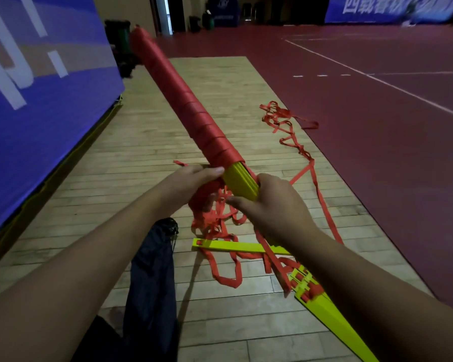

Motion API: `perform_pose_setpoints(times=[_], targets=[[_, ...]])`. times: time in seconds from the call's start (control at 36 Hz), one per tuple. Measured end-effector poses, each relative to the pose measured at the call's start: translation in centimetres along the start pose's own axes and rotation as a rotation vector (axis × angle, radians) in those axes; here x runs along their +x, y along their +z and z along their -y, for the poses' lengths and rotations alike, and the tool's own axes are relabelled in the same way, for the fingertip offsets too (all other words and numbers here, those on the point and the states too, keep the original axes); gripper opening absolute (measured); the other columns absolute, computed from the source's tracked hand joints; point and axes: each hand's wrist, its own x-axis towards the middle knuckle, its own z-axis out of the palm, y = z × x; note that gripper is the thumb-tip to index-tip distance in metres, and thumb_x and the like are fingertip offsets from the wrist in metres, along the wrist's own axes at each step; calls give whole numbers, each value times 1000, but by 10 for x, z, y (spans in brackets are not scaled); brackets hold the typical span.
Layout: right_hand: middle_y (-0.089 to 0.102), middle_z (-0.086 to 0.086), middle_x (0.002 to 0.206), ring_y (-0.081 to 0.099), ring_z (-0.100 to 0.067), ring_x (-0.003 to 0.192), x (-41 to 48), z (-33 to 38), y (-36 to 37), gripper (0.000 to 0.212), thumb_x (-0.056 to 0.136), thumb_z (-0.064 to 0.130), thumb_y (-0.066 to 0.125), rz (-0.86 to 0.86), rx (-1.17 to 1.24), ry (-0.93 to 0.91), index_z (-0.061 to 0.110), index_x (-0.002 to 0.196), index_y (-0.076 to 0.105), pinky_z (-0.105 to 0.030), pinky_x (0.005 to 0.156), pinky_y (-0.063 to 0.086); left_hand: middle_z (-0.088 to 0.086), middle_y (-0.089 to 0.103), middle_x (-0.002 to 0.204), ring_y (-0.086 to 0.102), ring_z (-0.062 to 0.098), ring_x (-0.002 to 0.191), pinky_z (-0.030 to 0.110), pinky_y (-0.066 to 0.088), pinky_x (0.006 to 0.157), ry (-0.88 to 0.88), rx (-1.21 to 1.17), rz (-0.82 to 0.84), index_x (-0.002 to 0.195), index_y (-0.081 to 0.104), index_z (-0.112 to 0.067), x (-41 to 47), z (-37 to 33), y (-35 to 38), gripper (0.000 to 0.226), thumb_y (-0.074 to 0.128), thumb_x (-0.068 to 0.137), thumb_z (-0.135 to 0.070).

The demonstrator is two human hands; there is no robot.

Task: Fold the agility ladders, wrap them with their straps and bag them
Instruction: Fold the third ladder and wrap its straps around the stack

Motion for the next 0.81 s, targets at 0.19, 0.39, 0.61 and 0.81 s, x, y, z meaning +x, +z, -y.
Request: perform_pose_setpoints(times=[0.19, 0.39, 0.61, 0.81], targets=[[52, 7, 83, 52, -7, 65, -15, 7, 25, 31, 98, 47, 53, -108, -74, -103, 21, 113, 43, -25, 58, 44, -8, 61, 64, 59, 6, 59, 22, 46, 63, 49, -43, -143, 89, 62, -14, 5, 7, 20, 44, 77, 74, -52], [72, -12, 106, 74, -27, 87, 3, -7, -15, 47, 90, 45, 67, 450, 727, 141, 13, 122, 55, -39, 74, 62, 8, 61, 83, 59, 27, 79, 33, 51, 70, 97, -164, 26, 104, 61, -6, 0, 3, -6, 54, 74, 68, -44], [66, -15, 82, 67, -24, 64, -5, 3, -8, 54, 93, 33, 67, 873, 1183, 188, -1, 129, 48, -33, 60, 58, 8, 71, 79, 69, 26, 80, 37, 57, 75, 123, -377, 181, 78, 76, -14, -5, 5, -12, 48, 90, 50, -50], [69, -12, 70, 68, -25, 56, -5, 10, -18, 34, 89, 32, 74, 448, 822, 89, 0, 96, 66, -34, 55, 58, 21, 73, 97, 70, 34, 87, 45, 56, 78, -33, -56, 135, 104, 72, -8, -5, -1, -18, 78, 76, 63, -74]])
